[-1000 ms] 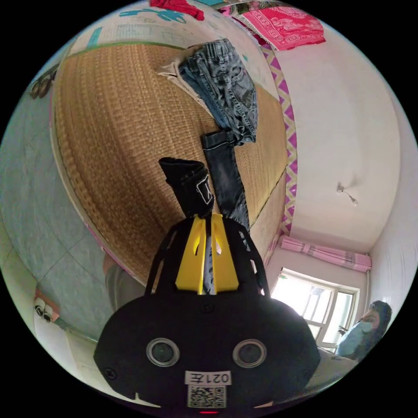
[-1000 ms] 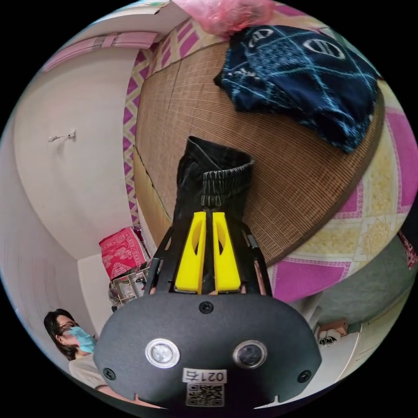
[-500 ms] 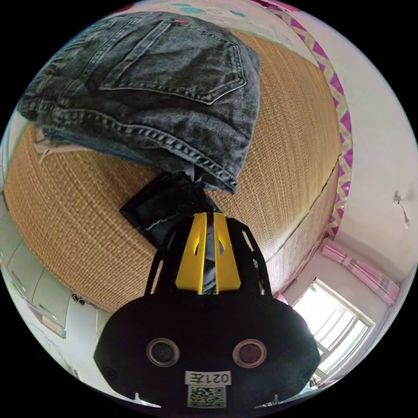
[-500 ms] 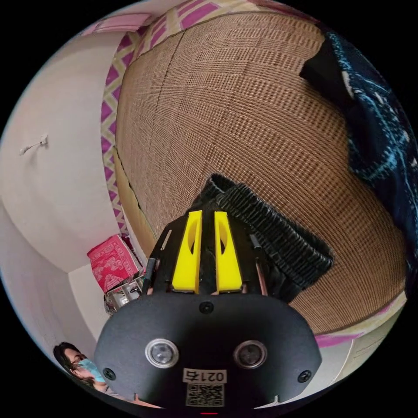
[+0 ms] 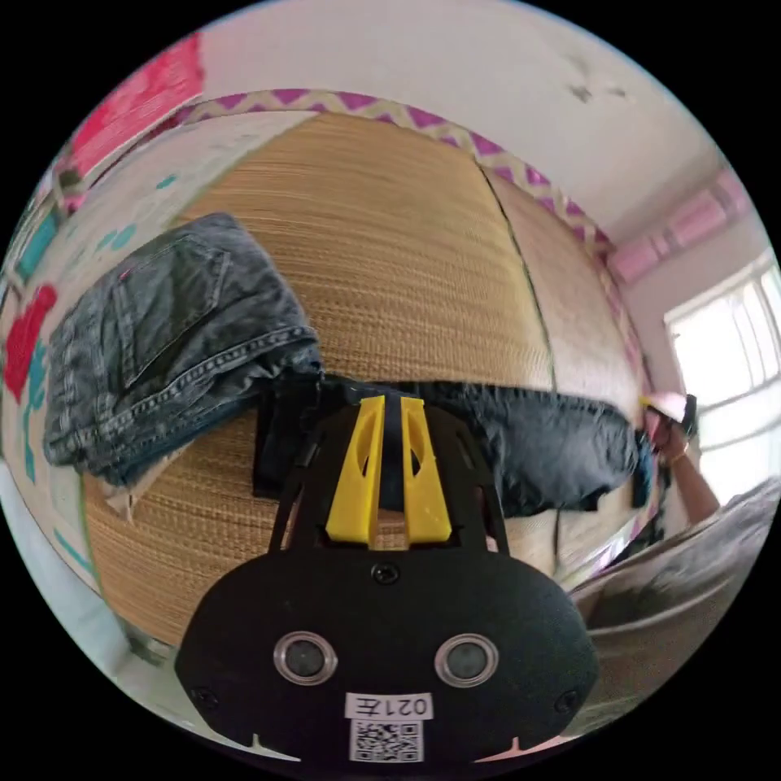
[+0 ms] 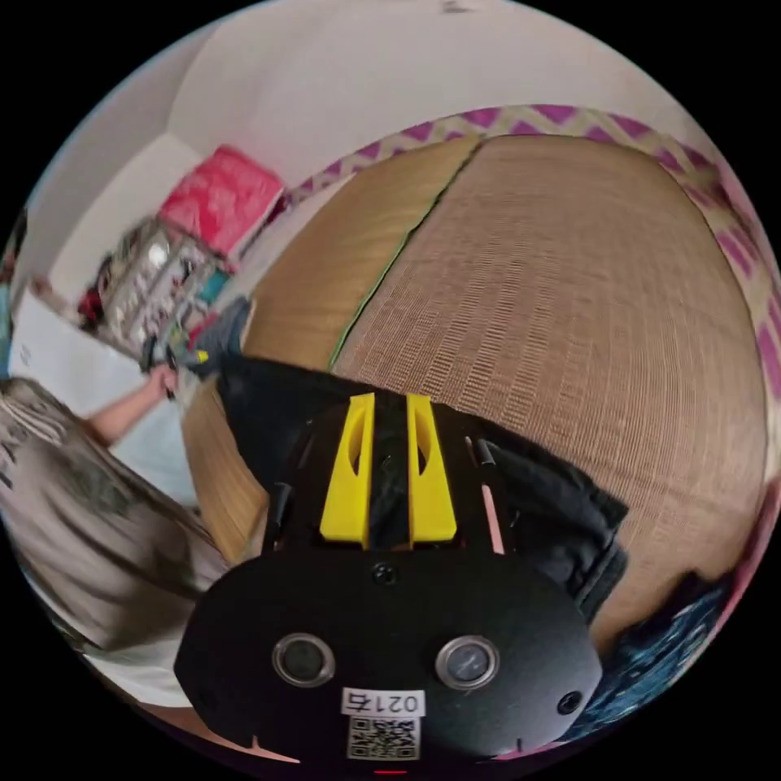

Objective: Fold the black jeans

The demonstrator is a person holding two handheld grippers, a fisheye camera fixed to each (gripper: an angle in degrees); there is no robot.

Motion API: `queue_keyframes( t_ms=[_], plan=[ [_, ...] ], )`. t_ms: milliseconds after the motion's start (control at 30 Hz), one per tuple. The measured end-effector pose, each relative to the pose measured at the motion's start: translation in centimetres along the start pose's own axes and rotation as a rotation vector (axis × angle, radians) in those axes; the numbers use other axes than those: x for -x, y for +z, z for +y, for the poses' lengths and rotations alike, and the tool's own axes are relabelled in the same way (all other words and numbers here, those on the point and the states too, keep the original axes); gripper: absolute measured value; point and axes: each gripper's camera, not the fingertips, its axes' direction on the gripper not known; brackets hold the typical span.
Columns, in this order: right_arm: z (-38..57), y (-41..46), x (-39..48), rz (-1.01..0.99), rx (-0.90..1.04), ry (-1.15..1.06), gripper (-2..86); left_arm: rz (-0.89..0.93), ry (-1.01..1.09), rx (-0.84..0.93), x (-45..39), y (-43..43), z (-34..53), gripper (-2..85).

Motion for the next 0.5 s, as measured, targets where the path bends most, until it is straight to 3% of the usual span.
queue_keyframes(
  t_ms=[267, 400, 500],
  plan=[
    [-11.1, 3.6, 3.4, 0.145, 0.336, -0.43, 8.1, -0.085, 0.624, 0.164, -14.4, 8.3, -9.5, 9.4],
    [-14.8, 3.4, 2.3, 0.108, 0.43, -0.483, 8.4, -0.078, 0.725, 0.308, -16.7, 12.6, -12.9, 10.3],
    [-16.1, 2.6, 1.0, 0.062, 0.487, -0.465, 5.9, -0.116, 0.739, 0.383, -17.2, 14.6, -14.5, 5.4]
  ],
)
